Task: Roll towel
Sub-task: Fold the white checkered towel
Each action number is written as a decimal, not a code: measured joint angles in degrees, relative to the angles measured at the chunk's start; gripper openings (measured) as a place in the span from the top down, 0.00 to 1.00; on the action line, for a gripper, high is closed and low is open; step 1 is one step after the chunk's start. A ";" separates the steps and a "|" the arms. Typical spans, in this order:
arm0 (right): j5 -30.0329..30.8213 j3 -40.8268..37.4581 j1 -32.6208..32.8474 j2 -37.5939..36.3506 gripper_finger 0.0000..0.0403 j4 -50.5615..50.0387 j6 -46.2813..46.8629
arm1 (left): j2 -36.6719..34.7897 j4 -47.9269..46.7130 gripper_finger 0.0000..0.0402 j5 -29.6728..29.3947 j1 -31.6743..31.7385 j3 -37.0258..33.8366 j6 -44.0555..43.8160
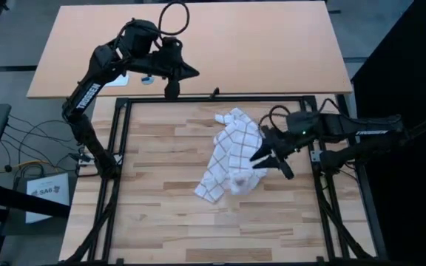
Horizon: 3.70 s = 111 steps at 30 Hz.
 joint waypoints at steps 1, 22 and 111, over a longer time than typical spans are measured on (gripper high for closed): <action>4.17 -0.02 0.40 0.02 0.66 -3.34 -0.38 | -0.05 -1.16 1.00 -0.35 -0.62 -0.78 -0.05; 19.27 -7.86 -23.22 24.00 0.66 7.34 2.29 | 0.11 30.22 1.00 -8.01 -5.10 -55.30 -12.70; 6.20 8.92 -40.45 46.04 0.55 -2.59 -1.35 | 0.00 30.75 1.00 -4.96 -6.79 -57.89 -5.04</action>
